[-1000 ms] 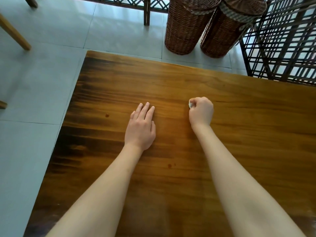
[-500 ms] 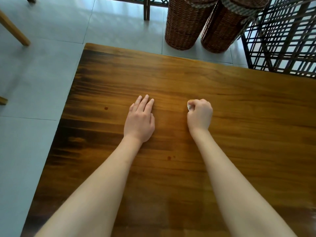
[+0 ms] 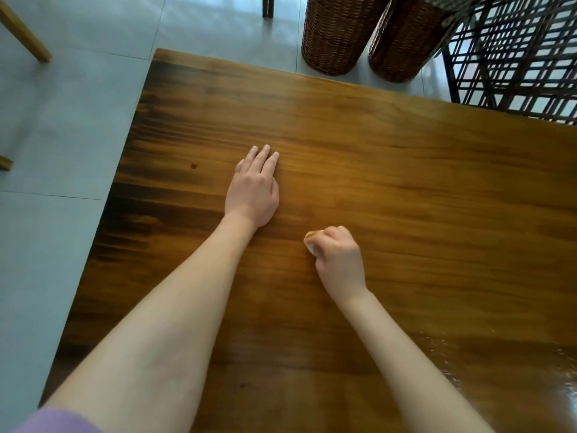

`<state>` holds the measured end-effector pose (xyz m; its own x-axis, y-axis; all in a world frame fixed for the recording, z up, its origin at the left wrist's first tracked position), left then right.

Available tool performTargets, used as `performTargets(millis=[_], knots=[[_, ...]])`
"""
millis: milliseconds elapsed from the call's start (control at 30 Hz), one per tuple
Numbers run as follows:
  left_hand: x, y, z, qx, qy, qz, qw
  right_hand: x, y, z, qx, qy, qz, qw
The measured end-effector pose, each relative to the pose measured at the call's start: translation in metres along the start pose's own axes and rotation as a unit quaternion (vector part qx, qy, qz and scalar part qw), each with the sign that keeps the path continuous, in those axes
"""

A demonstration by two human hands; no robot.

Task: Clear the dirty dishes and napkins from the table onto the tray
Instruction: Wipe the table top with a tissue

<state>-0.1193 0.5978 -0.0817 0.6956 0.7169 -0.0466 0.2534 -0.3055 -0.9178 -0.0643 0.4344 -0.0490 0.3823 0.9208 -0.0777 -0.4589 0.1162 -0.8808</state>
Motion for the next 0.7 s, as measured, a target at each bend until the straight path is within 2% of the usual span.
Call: performTargets(millis=[100,233,333,400,467,533,700], knots=[[0.001,0.0,0.0,0.0,-0.003,-0.004,1.0,0.008,-0.003,-0.003,0.021,0.064,-0.058,0.996],[0.0,0.0,0.0,-0.002,0.001,-0.008,1.0,-0.027,0.014,0.024,0.012,-0.021,-0.029,0.999],[0.0,-0.001,0.0,-0.004,0.002,-0.01,1.0,-0.039,0.012,0.02,0.017,-0.04,-0.003,0.999],[0.001,-0.001,0.0,-0.007,0.004,-0.01,1.0,-0.025,0.005,0.008,0.014,-0.005,-0.017,1.0],[0.002,-0.001,0.0,-0.007,0.003,-0.012,1.0,-0.008,-0.004,-0.008,0.028,0.073,-0.065,0.995],[0.002,0.0,0.002,-0.004,0.0,-0.013,1.0,-0.005,-0.006,-0.008,0.037,0.114,-0.096,0.988],[0.001,0.0,0.0,-0.001,0.002,-0.013,1.0,-0.027,0.012,0.019,0.006,0.028,-0.059,0.998]])
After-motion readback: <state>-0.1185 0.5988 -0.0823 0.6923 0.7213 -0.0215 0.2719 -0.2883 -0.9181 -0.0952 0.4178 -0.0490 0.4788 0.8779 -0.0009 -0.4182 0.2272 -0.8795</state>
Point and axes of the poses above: each hand's wrist, its own x-axis towards the middle knuckle, its own y-axis out of the palm, z = x × y, the point moved 8 cm from there along x, towards the middle knuckle, and after that the axes turned 7 degrees about z, right-handed, at the moved point
